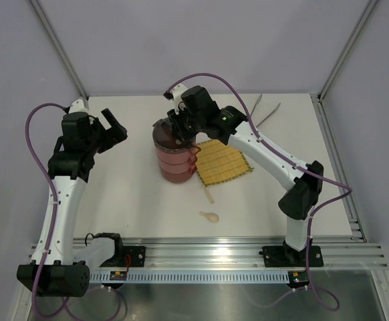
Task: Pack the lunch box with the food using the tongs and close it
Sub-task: Close the box lid on the packing box, then close the fastener on the packing box.
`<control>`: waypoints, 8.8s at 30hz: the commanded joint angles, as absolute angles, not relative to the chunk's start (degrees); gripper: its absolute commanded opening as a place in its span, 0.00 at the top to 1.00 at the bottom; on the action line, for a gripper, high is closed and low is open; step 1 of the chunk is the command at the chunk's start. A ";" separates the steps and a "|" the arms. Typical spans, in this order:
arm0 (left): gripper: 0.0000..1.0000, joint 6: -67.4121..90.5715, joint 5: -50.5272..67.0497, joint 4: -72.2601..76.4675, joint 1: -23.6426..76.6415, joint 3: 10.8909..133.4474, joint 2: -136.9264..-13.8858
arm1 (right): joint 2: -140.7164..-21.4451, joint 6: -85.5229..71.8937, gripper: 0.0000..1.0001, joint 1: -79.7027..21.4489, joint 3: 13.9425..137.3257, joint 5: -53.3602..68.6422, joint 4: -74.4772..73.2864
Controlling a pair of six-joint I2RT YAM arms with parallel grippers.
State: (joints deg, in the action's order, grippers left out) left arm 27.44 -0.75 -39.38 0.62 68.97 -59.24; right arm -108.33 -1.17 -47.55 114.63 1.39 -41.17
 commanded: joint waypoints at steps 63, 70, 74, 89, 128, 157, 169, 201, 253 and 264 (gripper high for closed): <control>0.01 26.89 -0.35 -37.88 0.18 68.64 -57.22 | -104.33 -5.19 1.00 -46.85 104.85 0.35 -40.16; 0.01 27.16 0.34 -37.53 0.26 68.64 -57.57 | -106.08 -4.22 1.00 -46.85 105.03 2.11 -41.92; 0.01 27.42 3.60 -36.21 0.18 67.85 -57.66 | -107.31 -5.97 1.00 -47.11 103.28 5.00 -40.35; 0.01 23.64 16.08 -34.28 0.26 67.86 -59.33 | -110.56 -6.76 1.00 -47.37 108.54 9.23 -41.57; 0.12 25.40 19.08 -23.38 13.80 67.59 -62.31 | -85.87 -18.10 1.00 -47.46 87.72 -4.66 -31.38; 0.11 24.52 20.57 -24.44 15.99 79.53 -67.93 | -85.62 -16.35 1.00 -47.37 85.34 -6.14 -29.97; 0.11 26.72 22.59 -17.40 20.57 80.77 -74.97 | -82.96 -16.78 1.00 -47.37 82.00 -9.14 -30.41; 0.11 26.72 22.68 -17.05 19.95 73.56 -78.05 | -81.30 -19.25 1.00 -46.93 76.90 -7.04 -20.92; 0.10 33.22 22.93 -11.96 6.68 71.80 -80.15 | -84.20 -23.45 1.00 -45.26 75.86 -1.86 -17.95; 0.12 36.83 28.30 -6.68 6.77 66.63 -81.39 | -90.60 -25.93 1.00 -46.23 74.26 0.26 -15.99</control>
State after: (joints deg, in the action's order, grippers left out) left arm 37.01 24.91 -8.51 6.39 68.95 -83.61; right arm -89.08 -25.54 -45.82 72.97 0.73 -17.41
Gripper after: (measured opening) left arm 0.878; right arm 0.007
